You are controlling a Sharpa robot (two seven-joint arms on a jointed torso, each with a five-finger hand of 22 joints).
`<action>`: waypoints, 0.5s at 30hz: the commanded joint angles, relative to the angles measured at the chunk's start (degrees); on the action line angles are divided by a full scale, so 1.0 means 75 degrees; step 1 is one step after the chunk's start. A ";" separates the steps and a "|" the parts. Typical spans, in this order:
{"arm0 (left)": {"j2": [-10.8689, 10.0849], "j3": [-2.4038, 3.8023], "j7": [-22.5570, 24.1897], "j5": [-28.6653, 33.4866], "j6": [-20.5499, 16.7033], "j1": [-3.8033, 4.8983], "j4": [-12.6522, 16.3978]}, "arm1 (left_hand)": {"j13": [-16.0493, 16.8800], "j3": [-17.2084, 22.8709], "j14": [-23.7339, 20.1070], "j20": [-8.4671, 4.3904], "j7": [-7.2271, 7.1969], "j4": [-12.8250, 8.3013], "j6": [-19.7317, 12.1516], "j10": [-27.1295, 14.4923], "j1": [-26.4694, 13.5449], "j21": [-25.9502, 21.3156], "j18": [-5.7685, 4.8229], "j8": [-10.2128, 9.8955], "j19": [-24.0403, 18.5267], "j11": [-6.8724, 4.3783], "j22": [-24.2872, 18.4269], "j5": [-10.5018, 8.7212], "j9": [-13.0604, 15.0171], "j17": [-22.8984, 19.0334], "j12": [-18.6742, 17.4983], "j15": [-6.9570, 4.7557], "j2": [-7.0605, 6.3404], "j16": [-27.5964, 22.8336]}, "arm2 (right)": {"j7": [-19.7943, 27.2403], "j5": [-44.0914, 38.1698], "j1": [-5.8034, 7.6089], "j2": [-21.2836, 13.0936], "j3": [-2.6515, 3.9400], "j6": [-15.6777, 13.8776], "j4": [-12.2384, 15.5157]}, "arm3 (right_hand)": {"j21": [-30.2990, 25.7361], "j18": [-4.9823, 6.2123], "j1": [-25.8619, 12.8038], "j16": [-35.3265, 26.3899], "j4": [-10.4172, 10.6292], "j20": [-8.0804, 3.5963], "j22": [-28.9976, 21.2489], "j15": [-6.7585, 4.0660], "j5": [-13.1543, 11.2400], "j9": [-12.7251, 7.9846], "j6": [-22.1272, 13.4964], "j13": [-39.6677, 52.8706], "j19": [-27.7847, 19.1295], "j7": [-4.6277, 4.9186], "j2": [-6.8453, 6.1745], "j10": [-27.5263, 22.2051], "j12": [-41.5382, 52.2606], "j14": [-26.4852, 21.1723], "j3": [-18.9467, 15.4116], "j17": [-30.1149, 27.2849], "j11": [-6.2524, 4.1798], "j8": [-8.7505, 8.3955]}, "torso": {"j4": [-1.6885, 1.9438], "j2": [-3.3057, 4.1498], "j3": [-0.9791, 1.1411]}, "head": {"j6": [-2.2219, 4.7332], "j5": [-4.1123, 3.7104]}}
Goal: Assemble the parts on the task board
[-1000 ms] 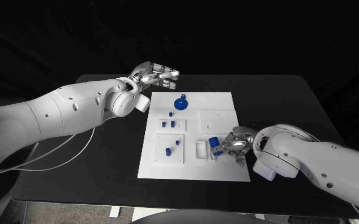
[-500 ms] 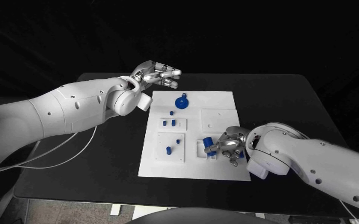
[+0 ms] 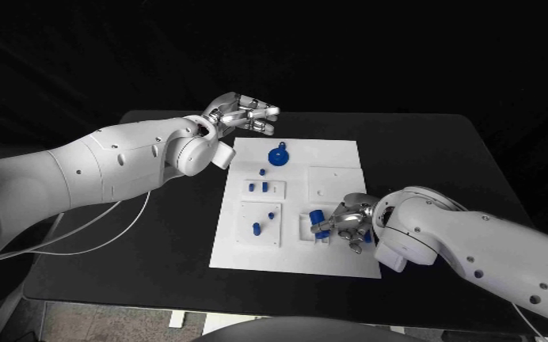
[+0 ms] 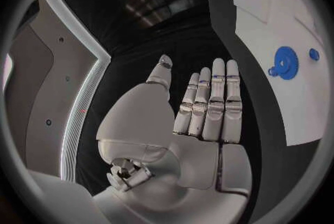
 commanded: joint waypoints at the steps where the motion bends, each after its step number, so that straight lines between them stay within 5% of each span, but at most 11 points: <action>1: 0.0012 0.0003 0.0047 -0.0028 0.0148 0.0001 0.0017 | 0.0012 -0.0015 -0.0002 0.0004 0.0035 -0.0045 -0.0015 -0.0044 -0.0023 0.0025 0.0025 0.0022 0.0072 -0.0002 -0.0007 0.0034 0.0009 0.0007 -0.0012 -0.0003 0.0078 -0.0017 | -0.0116 0.0057 -0.0061 0.0081 -0.0067 0.0282 -0.0021 | -0.0042 -0.0066 0.0038 0.0011 -0.0015 -0.0042 0.0006 -0.0041 0.0021 -0.0017 0.0003 -0.0001 0.0300 0.0010 0.0052 -0.0019 -0.0006 0.0013 -0.0035 0.0008 0.0014 -0.0019 | -0.0004 0.0002 0.0001 | -0.0010 0.0025; 15: 0.0004 0.0003 0.0021 -0.0028 0.0163 0.0002 0.0021 | 0.0012 -0.0015 -0.0002 0.0004 0.0035 -0.0045 -0.0015 -0.0044 -0.0023 0.0025 0.0025 0.0022 0.0072 -0.0002 -0.0007 0.0034 0.0009 0.0007 -0.0012 -0.0003 0.0078 -0.0017 | -0.0083 -0.0195 -0.0061 0.0160 -0.0101 0.0285 -0.0011 | -0.0084 -0.0058 0.0059 -0.0009 0.0045 -0.0032 0.0021 -0.0031 -0.0027 -0.0007 -0.0026 -0.0013 0.0300 0.0023 -0.0076 -0.0038 -0.0026 0.0013 -0.0279 0.0000 0.0027 -0.0018 | -0.0010 0.0002 0.0008 | -0.0029 0.0096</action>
